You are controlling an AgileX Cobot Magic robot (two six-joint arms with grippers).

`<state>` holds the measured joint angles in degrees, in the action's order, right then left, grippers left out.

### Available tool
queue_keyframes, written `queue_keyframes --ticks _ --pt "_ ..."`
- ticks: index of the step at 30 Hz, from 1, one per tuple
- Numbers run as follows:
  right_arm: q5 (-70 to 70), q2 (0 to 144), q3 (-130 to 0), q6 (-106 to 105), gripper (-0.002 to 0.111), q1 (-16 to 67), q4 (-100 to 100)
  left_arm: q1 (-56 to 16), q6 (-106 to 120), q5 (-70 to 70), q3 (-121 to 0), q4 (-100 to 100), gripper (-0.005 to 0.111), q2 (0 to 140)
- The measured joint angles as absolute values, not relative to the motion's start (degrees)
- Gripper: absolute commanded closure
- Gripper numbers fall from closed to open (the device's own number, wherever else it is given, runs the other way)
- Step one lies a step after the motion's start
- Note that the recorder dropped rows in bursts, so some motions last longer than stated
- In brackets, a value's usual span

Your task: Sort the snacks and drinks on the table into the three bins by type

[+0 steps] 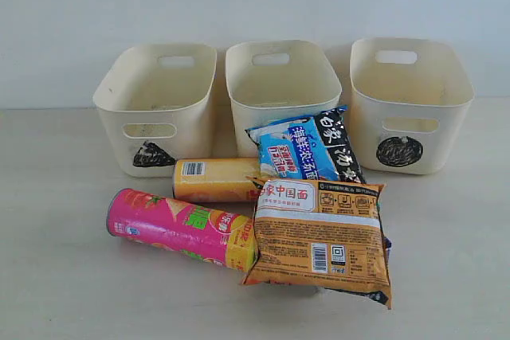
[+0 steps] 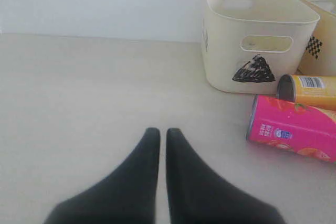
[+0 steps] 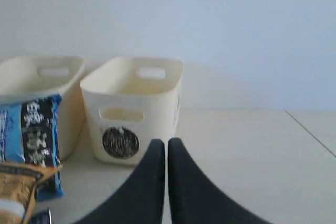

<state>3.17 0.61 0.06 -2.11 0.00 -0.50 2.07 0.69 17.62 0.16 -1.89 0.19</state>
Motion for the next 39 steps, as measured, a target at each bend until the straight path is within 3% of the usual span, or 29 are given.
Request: queue_keyframes --ticks 8,12,20,26,30,34,39 --pt "-15.48 0.61 -0.39 7.38 0.108 0.0 -4.04 2.07 0.69 17.62 0.16 -1.89 0.103 0.19" --pt "-15.6 2.84 -10.78 9.49 0.108 0.0 -2.7 2.07 0.69 17.62 0.16 -1.89 0.103 0.19" --pt "-13.39 24.81 -26.91 9.12 0.108 0.0 2.03 2.07 0.69 17.62 0.16 -1.89 0.103 0.19" --pt "0.94 48.14 -37.62 7.24 0.108 0.0 7.85 2.07 0.69 17.62 0.16 -1.89 0.103 0.19" --pt "22.03 58.79 -45.07 -3.21 0.108 0.0 5.16 2.07 0.69 17.62 0.16 -1.89 0.103 0.19" --pt "39.75 69.27 -50.73 -24.68 0.108 0.0 -13.59 2.07 0.69 17.62 0.16 -1.89 0.103 0.19" --pt "42.86 78.6 -51.32 -43.14 0.108 -0.11 -35.86 2.07 0.69 17.62 0.16 -1.89 0.103 0.19"
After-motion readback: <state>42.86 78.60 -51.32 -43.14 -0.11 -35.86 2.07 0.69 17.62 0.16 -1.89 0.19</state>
